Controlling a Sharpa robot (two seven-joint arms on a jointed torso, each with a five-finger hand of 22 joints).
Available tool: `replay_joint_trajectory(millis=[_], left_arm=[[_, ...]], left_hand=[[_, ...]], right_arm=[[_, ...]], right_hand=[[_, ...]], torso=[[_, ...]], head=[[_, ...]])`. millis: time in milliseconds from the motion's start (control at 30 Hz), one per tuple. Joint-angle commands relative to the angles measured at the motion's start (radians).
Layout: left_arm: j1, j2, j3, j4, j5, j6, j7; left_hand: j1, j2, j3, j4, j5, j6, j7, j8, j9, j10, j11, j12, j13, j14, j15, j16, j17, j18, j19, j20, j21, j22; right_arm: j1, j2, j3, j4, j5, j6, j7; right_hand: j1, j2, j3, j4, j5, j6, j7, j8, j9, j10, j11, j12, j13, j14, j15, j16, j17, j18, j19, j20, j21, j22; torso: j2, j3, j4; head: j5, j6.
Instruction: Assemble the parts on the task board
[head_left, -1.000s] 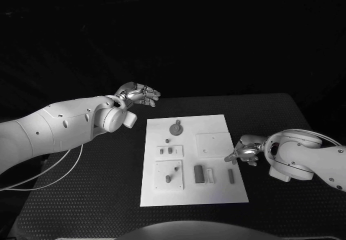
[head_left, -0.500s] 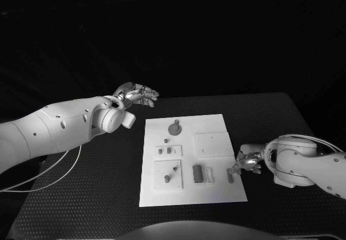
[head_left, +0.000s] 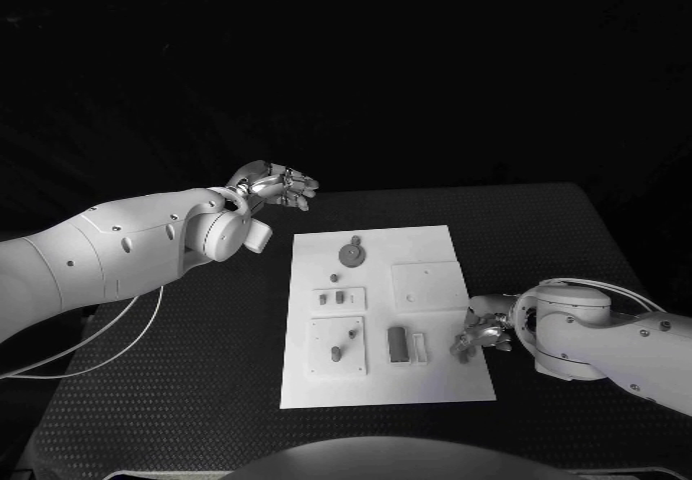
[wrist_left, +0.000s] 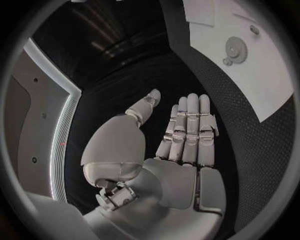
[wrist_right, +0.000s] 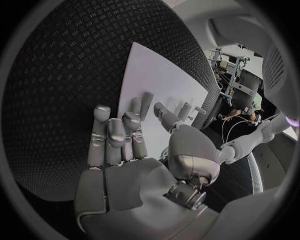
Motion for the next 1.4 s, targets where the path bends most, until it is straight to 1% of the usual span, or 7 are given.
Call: replay_joint_trajectory(millis=[33, 433, 600, 733, 967, 1133, 1400], left_arm=[[0.001, 0.000, 0.001, 0.004, 0.004, 0.005, 0.001], [0.001, -0.004, 0.000, 0.005, 0.004, 0.004, -0.001], [0.001, -0.004, 0.000, 0.006, 0.004, 0.004, 0.000], [0.001, -0.004, 0.000, 0.006, 0.004, 0.004, 0.000], [0.001, -0.003, 0.000, 0.006, 0.004, 0.003, 0.000], [0.001, -0.003, 0.000, 0.005, 0.004, 0.003, 0.000], [0.001, -0.003, 0.000, 0.006, 0.004, 0.004, 0.001]], left_hand=[[-0.009, -0.001, -0.002, 0.006, 0.005, -0.005, -0.001, 0.005, -0.002, -0.007, -0.001, 0.001, 0.000, 0.003, 0.003, -0.005, 0.001, -0.001, -0.001, 0.003, 0.005, -0.001], [-0.010, 0.003, 0.001, 0.010, 0.005, -0.005, -0.001, 0.005, -0.002, -0.008, -0.001, 0.002, -0.001, 0.003, 0.004, -0.006, 0.002, -0.001, -0.002, 0.003, 0.005, -0.002], [-0.009, 0.004, 0.002, 0.010, 0.005, -0.006, -0.001, 0.005, -0.002, -0.008, -0.001, 0.002, -0.001, 0.003, 0.004, -0.006, 0.002, -0.001, -0.002, 0.003, 0.005, -0.002], [-0.009, 0.004, 0.002, 0.010, 0.005, -0.006, -0.001, 0.005, -0.002, -0.008, -0.001, 0.002, -0.001, 0.003, 0.004, -0.006, 0.002, -0.001, -0.002, 0.003, 0.005, -0.002], [-0.009, 0.003, 0.002, 0.011, 0.005, -0.006, -0.001, 0.005, -0.002, -0.008, -0.001, 0.002, -0.001, 0.003, 0.004, -0.007, 0.003, -0.001, -0.002, 0.003, 0.005, -0.002], [-0.010, 0.003, 0.002, 0.012, 0.005, -0.006, -0.001, 0.005, -0.002, -0.008, -0.001, 0.002, -0.001, 0.003, 0.004, -0.007, 0.003, -0.001, -0.002, 0.003, 0.005, -0.003], [-0.008, 0.001, 0.003, 0.012, 0.005, -0.006, -0.001, 0.005, -0.003, -0.008, -0.001, 0.002, -0.001, 0.002, 0.004, -0.007, 0.003, 0.000, -0.003, 0.003, 0.005, -0.003]], right_arm=[[-0.021, 0.015, -0.008, -0.008, -0.050, 0.010, -0.003], [-0.047, 0.054, -0.009, -0.040, -0.092, 0.006, -0.008], [-0.050, 0.058, -0.009, -0.037, -0.092, -0.010, -0.007], [-0.050, 0.063, -0.009, -0.038, -0.088, -0.029, -0.007], [-0.050, 0.062, -0.008, -0.038, -0.015, -0.109, -0.002], [-0.049, 0.049, -0.007, -0.018, 0.121, -0.202, 0.011], [-0.045, 0.038, 0.003, 0.024, 0.256, -0.325, 0.023]], right_hand=[[-0.008, 0.001, 0.004, -0.006, 0.004, -0.010, 0.001, -0.010, -0.001, -0.002, 0.001, -0.004, -0.002, -0.007, -0.001, 0.001, -0.002, 0.013, -0.007, 0.003, -0.003, 0.015], [0.078, 0.070, 0.033, -0.062, 0.003, -0.026, 0.008, -0.030, -0.007, -0.003, 0.007, -0.002, -0.005, -0.009, 0.001, 0.005, -0.009, 0.013, -0.008, 0.003, 0.002, 0.017], [0.268, 0.084, 0.040, -0.067, 0.004, -0.041, 0.014, -0.046, -0.017, -0.010, 0.013, 0.002, -0.003, -0.016, 0.006, 0.011, -0.011, 0.013, -0.025, 0.003, 0.014, 0.020], [0.304, 0.088, 0.027, -0.066, 0.004, -0.040, 0.014, -0.048, -0.019, -0.011, 0.013, 0.003, -0.004, -0.019, 0.008, 0.013, -0.013, 0.013, -0.029, 0.009, 0.017, 0.018], [0.308, 0.093, 0.016, -0.066, 0.004, -0.031, 0.012, -0.046, -0.019, -0.005, 0.011, 0.006, -0.005, -0.015, 0.008, 0.017, -0.014, 0.013, -0.027, 0.011, 0.021, 0.017], [0.313, 0.092, 0.010, -0.066, 0.004, -0.024, 0.010, -0.044, -0.020, 0.001, 0.009, 0.008, -0.006, -0.006, 0.007, 0.021, -0.006, 0.013, -0.022, 0.011, 0.023, 0.017], [0.317, 0.088, 0.006, -0.066, 0.004, -0.017, 0.007, -0.043, -0.022, 0.006, 0.006, 0.009, -0.008, 0.000, 0.005, 0.022, -0.007, 0.013, -0.018, 0.010, 0.025, 0.016]], torso=[[0.000, 0.0006, -0.0006], [0.000, 0.0019, -0.0005], [0.000, 0.0015, -0.0022], [0.000, 0.0013, -0.0020], [0.000, 0.0017, -0.0012], [0.000, 0.0019, -0.0010], [0.000, 0.0013, -0.0015]], head=[[0.002, -0.002], [0.005, -0.007], [0.005, -0.008], [0.002, -0.008], [0.000, -0.006], [0.001, -0.006], [0.001, -0.005]])
